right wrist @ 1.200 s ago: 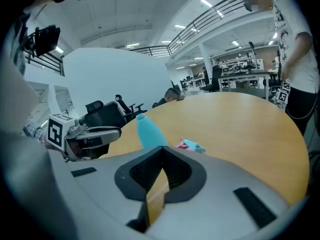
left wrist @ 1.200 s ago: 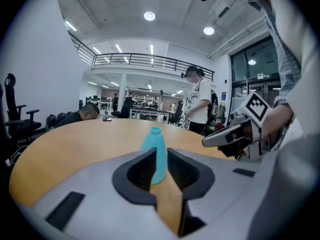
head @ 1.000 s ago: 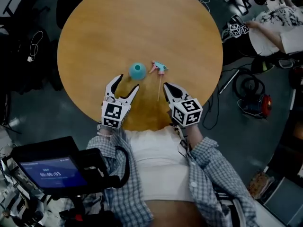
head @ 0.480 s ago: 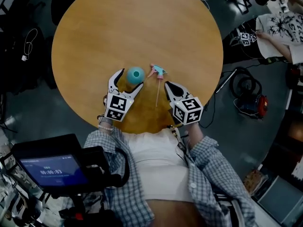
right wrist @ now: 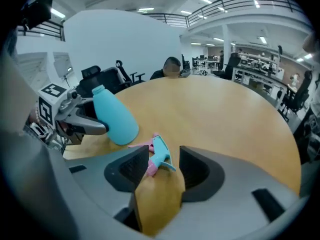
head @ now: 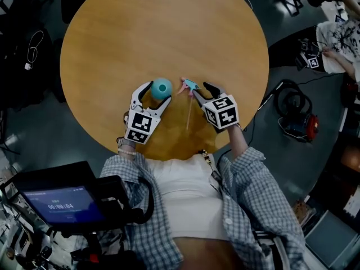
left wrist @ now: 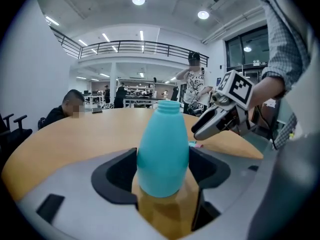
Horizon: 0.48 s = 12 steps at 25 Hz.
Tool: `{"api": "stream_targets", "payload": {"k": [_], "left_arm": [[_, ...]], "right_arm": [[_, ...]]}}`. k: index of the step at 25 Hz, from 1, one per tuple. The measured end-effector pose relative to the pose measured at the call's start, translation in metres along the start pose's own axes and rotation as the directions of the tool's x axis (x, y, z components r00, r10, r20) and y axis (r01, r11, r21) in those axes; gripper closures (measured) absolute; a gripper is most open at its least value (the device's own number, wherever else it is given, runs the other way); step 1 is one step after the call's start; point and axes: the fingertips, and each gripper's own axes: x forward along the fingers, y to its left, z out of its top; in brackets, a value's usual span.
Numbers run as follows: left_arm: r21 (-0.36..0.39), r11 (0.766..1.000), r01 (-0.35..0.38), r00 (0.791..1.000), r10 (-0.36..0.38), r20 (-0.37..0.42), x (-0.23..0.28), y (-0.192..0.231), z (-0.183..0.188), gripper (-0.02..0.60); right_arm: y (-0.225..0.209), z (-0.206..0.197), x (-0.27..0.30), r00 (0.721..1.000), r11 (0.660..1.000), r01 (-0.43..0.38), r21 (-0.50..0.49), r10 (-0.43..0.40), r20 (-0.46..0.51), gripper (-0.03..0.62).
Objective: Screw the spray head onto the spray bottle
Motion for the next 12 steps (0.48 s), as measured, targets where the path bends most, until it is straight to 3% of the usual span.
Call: {"api": "stream_targets", "payload": {"k": [5, 12], "left_arm": [[-0.001, 1.0, 0.003, 1.0, -0.003, -0.001, 0.001, -0.004, -0.007, 0.245], [0.007, 1.0, 0.0, 1.0, 0.0, -0.005, 0.002, -0.006, -0.007, 0.245]], "right_arm": [[-0.002, 0.0, 0.024, 0.994, 0.996, -0.022, -0.089, 0.013, -0.105, 0.425], [0.007, -0.006, 0.033, 0.974, 0.988, -0.088, -0.129, 0.058, -0.219, 0.413]]}}
